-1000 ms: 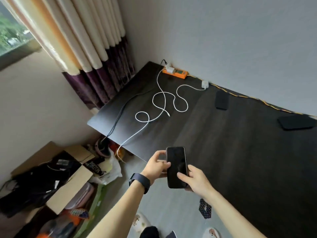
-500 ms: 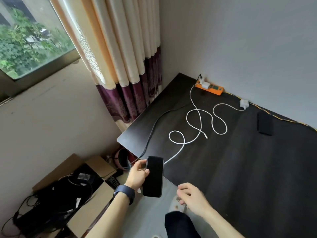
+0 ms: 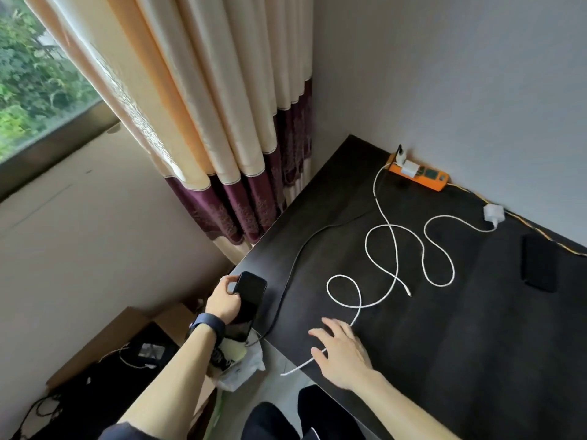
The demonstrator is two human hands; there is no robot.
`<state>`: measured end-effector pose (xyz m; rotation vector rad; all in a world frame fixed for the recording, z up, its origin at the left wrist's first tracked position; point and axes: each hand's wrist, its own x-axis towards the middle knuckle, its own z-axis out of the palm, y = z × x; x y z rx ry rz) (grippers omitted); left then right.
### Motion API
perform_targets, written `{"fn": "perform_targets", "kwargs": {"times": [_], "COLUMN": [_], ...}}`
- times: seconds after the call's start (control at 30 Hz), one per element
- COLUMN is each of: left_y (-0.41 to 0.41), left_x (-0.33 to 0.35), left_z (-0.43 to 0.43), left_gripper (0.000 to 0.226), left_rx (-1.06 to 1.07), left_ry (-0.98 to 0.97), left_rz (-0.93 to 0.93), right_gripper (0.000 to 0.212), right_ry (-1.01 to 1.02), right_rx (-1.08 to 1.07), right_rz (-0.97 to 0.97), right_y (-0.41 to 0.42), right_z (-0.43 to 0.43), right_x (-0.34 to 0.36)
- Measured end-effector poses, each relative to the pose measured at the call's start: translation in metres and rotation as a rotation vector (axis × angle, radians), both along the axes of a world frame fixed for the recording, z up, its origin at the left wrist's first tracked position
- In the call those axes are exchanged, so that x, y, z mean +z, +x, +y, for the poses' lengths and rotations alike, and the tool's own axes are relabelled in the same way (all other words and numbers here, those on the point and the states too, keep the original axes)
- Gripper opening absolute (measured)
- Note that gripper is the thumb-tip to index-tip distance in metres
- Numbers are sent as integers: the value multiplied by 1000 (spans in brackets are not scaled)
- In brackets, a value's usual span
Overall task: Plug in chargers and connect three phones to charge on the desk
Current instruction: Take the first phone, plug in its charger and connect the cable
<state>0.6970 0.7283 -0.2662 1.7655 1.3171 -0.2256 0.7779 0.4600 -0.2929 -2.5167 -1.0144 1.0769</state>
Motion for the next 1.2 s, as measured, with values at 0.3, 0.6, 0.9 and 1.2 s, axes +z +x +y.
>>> {"fn": "perform_targets", "kwargs": {"times": [0.3,0.6,0.9,1.2], "left_y": [33,43,71,112], "left_x": [-36,-50,-49,-25], "left_z": [29,26,11,-6], "left_gripper": [43,83,78,70], "left_rx": [-81,-359,-634,-798], "left_ry": [-77,24,63,89], "left_rz": [60,58,182,59], "right_gripper": [19,11,95,63], "right_ry": [-118,-236,-611,-243], "right_rx": [-113,-283,-430,-784], "right_rz": [-133,-254,-135,-134], "right_y": [6,6,32,14], "right_z": [-13,-37,-88,-43], "right_x": [-25,-42,-17,5]}}
